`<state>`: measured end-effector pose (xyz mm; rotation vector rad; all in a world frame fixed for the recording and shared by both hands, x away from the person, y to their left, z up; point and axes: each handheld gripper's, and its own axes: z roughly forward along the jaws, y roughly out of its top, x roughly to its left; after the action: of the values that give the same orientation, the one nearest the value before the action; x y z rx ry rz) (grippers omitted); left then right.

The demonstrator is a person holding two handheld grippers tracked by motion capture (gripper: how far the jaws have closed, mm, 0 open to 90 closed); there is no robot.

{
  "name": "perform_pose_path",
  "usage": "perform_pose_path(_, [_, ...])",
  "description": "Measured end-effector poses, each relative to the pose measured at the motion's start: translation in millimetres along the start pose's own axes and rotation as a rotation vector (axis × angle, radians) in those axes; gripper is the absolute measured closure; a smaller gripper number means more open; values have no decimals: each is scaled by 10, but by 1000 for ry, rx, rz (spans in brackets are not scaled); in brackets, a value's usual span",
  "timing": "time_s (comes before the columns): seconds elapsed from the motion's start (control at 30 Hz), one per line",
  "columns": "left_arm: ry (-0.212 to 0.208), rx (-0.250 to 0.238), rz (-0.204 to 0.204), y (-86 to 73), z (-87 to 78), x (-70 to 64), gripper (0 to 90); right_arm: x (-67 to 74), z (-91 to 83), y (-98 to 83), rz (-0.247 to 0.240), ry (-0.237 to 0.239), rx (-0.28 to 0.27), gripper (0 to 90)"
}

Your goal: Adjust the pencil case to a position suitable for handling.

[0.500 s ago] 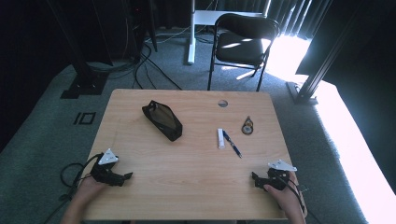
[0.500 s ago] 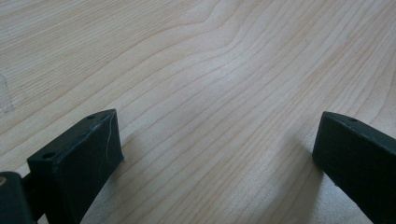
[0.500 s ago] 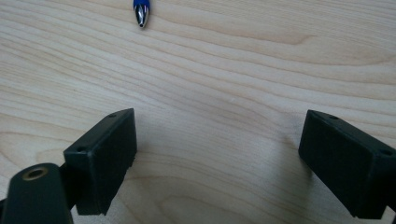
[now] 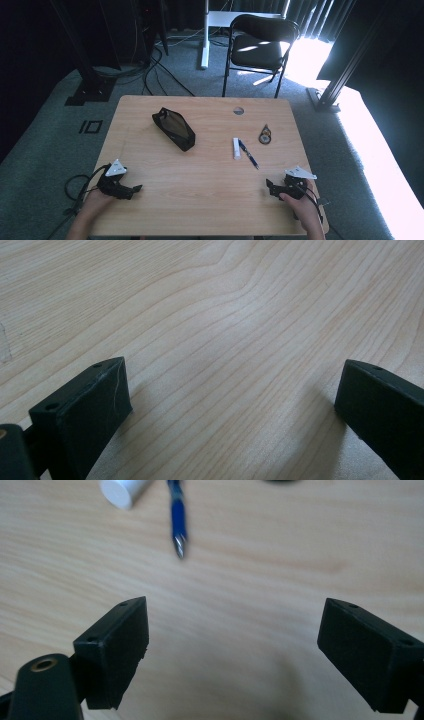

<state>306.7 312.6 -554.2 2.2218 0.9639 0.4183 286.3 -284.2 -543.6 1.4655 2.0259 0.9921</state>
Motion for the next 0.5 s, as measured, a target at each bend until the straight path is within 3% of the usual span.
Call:
perform_pose_path(0.13, [0,0,0,0,0,0,15,114,10,187,-35,12,-34,124])
perform_pose_path(0.4, [0,1,0,0,-1,0,15,276,88,395,-73,38,-68,124])
perform_pose_path(0.5, [0,1,1,0,-1,1,15,398,205,522,-102,49,-80,124])
